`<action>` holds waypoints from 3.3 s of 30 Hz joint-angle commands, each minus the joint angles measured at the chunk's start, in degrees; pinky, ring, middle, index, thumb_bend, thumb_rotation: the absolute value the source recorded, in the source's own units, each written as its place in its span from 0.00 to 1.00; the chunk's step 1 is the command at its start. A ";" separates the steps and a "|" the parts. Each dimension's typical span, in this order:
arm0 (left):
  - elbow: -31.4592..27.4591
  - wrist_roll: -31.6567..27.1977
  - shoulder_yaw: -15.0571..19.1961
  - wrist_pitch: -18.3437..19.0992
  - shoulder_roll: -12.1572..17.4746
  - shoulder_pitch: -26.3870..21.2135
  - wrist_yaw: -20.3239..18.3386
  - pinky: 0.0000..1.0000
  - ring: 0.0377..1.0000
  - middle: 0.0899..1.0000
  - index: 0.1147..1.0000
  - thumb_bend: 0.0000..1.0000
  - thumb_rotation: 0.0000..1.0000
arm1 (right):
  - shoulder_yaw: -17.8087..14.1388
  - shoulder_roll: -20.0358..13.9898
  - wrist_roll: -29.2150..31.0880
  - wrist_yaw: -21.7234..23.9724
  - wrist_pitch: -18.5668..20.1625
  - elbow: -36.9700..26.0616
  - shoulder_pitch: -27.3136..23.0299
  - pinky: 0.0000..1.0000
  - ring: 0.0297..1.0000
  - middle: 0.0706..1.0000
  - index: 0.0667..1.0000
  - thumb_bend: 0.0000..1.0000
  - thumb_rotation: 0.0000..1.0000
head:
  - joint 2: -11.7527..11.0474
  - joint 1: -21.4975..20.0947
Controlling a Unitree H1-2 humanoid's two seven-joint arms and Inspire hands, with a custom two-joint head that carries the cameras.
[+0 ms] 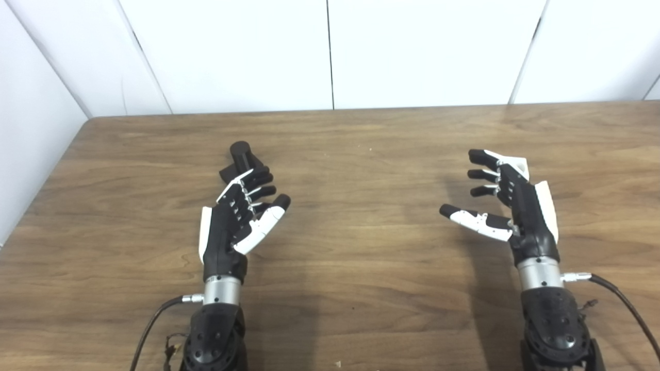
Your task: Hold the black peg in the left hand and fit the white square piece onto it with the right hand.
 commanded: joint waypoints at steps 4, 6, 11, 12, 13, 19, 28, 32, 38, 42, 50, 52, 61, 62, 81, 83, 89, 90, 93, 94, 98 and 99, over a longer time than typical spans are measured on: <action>1.42 2.01 -2.64 -3.40 -3.84 -1.32 2.41 0.56 0.70 0.72 0.67 0.67 0.23 | -2.24 -2.62 3.39 0.39 -2.91 0.24 -0.94 0.63 0.74 0.78 0.76 0.64 0.04 | -1.81 6.59; 1.99 2.61 -3.21 -3.67 -4.17 -1.38 2.57 0.57 0.71 0.72 0.68 0.66 0.22 | -2.24 -2.39 3.03 0.28 -0.89 -1.00 -0.72 0.63 0.74 0.78 0.76 0.63 0.01 | -2.18 7.11; 2.97 4.23 -3.46 -4.85 -4.06 -1.42 3.47 0.59 0.70 0.72 0.67 0.64 0.22 | -2.01 -2.19 2.97 -0.13 -1.85 -0.91 -0.59 0.60 0.71 0.76 0.74 0.63 0.00 | -2.50 6.69; 2.95 4.14 -3.29 -4.83 -4.16 -1.41 3.62 0.59 0.70 0.71 0.67 0.64 0.21 | -2.01 -2.18 3.08 -0.11 -1.90 -0.94 -0.64 0.59 0.71 0.76 0.74 0.63 0.00 | -2.58 6.59; 2.92 3.97 -3.14 -4.85 -4.24 -1.38 3.75 0.59 0.70 0.71 0.66 0.65 0.21 | -1.97 -2.16 3.06 -0.10 -1.83 -1.05 -0.67 0.58 0.71 0.76 0.74 0.63 0.00 | -2.60 6.39; 1.74 6.63 -3.27 -4.03 -3.20 -1.63 4.83 0.64 0.72 0.72 0.67 0.67 0.25 | -1.74 -1.97 2.85 0.11 -1.10 -1.65 -0.84 0.55 0.70 0.75 0.72 0.63 0.00 | -2.35 5.84; -2.04 15.30 -2.19 -0.28 0.88 -4.03 5.60 0.66 0.74 0.75 0.67 0.66 0.19 | -1.80 -2.05 3.25 0.50 -0.26 -2.80 -0.95 0.55 0.69 0.75 0.72 0.63 0.00 | -1.87 4.76; -4.83 24.61 -2.15 7.37 3.43 -5.93 4.96 0.68 0.76 0.76 0.67 0.68 0.22 | -1.81 -2.14 3.57 0.63 -0.23 -2.83 -1.02 0.54 0.67 0.74 0.72 0.64 0.00 | -2.10 4.35; -5.15 28.26 -2.14 11.16 7.00 -8.52 3.25 0.65 0.75 0.76 0.66 0.70 0.21 | -1.68 -2.18 3.41 1.09 0.56 -3.79 -1.33 0.54 0.67 0.74 0.71 0.64 0.00 | -1.90 4.37; -4.48 30.30 -2.36 11.96 9.47 -9.99 2.56 0.68 0.78 0.78 0.68 0.68 0.22 | -1.98 -2.22 3.53 1.30 1.34 -4.07 -1.56 0.54 0.67 0.74 0.71 0.63 0.00 | -1.89 4.19; -0.84 35.51 -2.71 13.23 13.22 -13.50 3.05 0.64 0.77 0.80 0.67 0.71 0.24 | -2.21 -2.50 3.08 1.23 1.44 -4.11 -1.66 0.53 0.65 0.72 0.70 0.65 0.00 | -1.93 4.05; 0.11 36.94 -2.86 13.48 14.06 -14.44 3.09 0.65 0.79 0.81 0.67 0.72 0.24 | -2.26 -2.44 3.33 1.26 1.30 -4.24 -1.69 0.52 0.65 0.72 0.70 0.65 0.00 | -1.93 4.05; 4.84 43.12 -4.18 16.38 18.61 -18.73 1.64 0.84 0.92 0.91 0.72 0.74 0.32 | -2.13 -2.50 2.78 1.36 1.92 -4.97 -1.38 0.52 0.64 0.72 0.70 0.65 0.00 | -1.85 3.56; 5.29 43.86 -4.51 16.73 19.02 -19.04 1.51 0.87 0.93 0.93 0.73 0.74 0.34 | -2.14 -2.47 2.82 1.36 1.98 -5.02 -1.31 0.52 0.64 0.72 0.70 0.65 0.00 | -1.85 3.53; 17.20 51.23 -8.17 22.57 22.04 -25.09 -3.62 1.00 1.00 1.00 0.77 0.91 0.48 | -2.22 -2.06 2.21 1.17 4.76 -7.56 -0.40 0.50 0.63 0.72 0.71 0.66 0.00 | -1.22 2.38; 18.39 51.12 -8.15 22.58 21.94 -25.37 -4.30 1.00 1.00 1.00 0.77 0.94 0.51 | -2.23 -2.05 2.02 1.09 5.14 -7.79 -0.40 0.51 0.63 0.72 0.71 0.67 0.00 | -1.06 2.13; 20.93 50.02 -8.62 22.56 21.59 -25.69 -5.06 1.00 1.00 1.00 0.75 0.96 0.52 | -2.28 -2.32 2.09 1.16 5.11 -8.06 -0.32 0.51 0.63 0.72 0.71 0.66 0.00 | -0.95 2.04; 21.16 49.93 -8.73 22.55 21.59 -25.70 -5.11 1.00 1.00 1.00 0.75 0.96 0.53 | -2.28 -2.33 2.14 1.16 5.00 -8.07 -0.30 0.51 0.63 0.72 0.71 0.66 0.00 | -0.93 2.02; 22.47 49.37 -8.98 22.51 21.58 -25.90 -4.70 1.00 1.00 1.00 0.74 0.97 0.53 | -2.33 -2.21 2.31 1.09 4.95 -8.10 -0.28 0.51 0.62 0.71 0.70 0.66 0.00 | -0.86 1.82; 22.97 49.17 -9.13 22.49 21.64 -26.00 -4.57 1.00 1.00 1.00 0.74 0.96 0.52 | -2.32 -2.25 2.23 1.09 5.01 -8.09 -0.29 0.51 0.63 0.71 0.71 0.66 0.00 | -0.86 1.82; 24.81 48.48 -9.79 22.24 22.06 -26.44 -4.15 1.00 1.00 1.00 0.73 0.94 0.51 | -2.28 -2.29 1.53 1.04 5.79 -8.19 -0.43 0.52 0.64 0.72 0.71 0.67 0.00 | -0.86 1.50; 25.31 48.26 -9.91 22.06 22.12 -26.53 -3.84 1.00 1.00 1.00 0.73 0.94 0.50 | -2.31 -2.30 1.46 1.02 5.87 -8.21 -0.44 0.52 0.64 0.72 0.71 0.67 0.00 | -0.86 1.50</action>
